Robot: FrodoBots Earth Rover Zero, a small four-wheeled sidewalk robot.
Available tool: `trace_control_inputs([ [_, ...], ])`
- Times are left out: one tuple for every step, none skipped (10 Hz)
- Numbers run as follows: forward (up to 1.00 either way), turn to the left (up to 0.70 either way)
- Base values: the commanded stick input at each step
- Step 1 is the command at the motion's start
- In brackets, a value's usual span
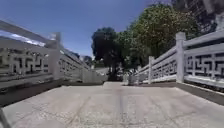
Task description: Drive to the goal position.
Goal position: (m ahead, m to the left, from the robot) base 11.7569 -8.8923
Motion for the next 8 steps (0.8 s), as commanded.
trace_control_inputs([
  [0.45, 0.0],
  [0.45, 0.0],
  [0.45, 0.0],
  [0.45, 0.0],
  [0.45, -0.27],
  [0.45, -0.27],
  [0.45, -0.04],
  [0.45, 0.0],
])
